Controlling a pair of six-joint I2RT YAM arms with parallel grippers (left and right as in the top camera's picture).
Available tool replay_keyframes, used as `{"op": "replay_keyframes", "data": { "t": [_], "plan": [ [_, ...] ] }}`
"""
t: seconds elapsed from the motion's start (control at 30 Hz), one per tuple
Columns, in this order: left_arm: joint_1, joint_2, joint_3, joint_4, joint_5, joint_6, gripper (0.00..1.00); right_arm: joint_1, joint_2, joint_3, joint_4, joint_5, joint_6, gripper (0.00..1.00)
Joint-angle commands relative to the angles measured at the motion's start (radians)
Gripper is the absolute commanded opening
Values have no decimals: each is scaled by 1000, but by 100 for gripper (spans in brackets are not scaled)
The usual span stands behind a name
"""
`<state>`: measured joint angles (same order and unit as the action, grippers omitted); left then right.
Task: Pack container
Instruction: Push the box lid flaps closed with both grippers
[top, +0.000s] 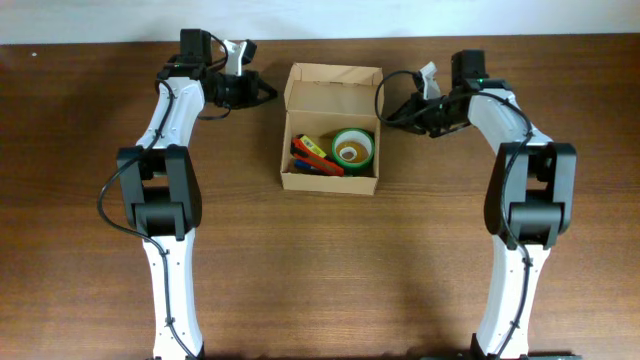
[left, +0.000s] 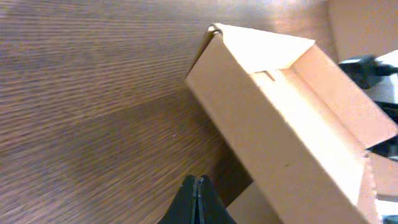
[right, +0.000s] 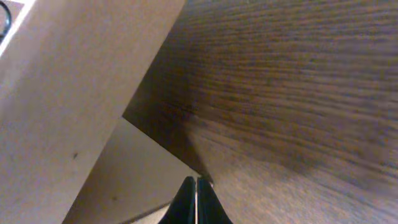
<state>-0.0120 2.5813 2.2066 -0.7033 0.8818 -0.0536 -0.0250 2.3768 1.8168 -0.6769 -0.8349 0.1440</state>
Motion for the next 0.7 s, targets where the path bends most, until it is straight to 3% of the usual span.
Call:
{"op": "replay_keyframes", "data": {
  "t": [0.0, 0.3, 0.67],
  "plan": [
    [-5, 42, 3, 25, 81, -63, 2, -3, 18, 14, 21, -72, 30, 4],
    [-32, 85, 3, 94, 129, -154, 2, -3, 18, 14, 85, -139, 53, 4],
    [-34, 85, 3, 134, 167, -185, 2, -2, 20, 14, 136, -158, 76, 4]
  ]
}}
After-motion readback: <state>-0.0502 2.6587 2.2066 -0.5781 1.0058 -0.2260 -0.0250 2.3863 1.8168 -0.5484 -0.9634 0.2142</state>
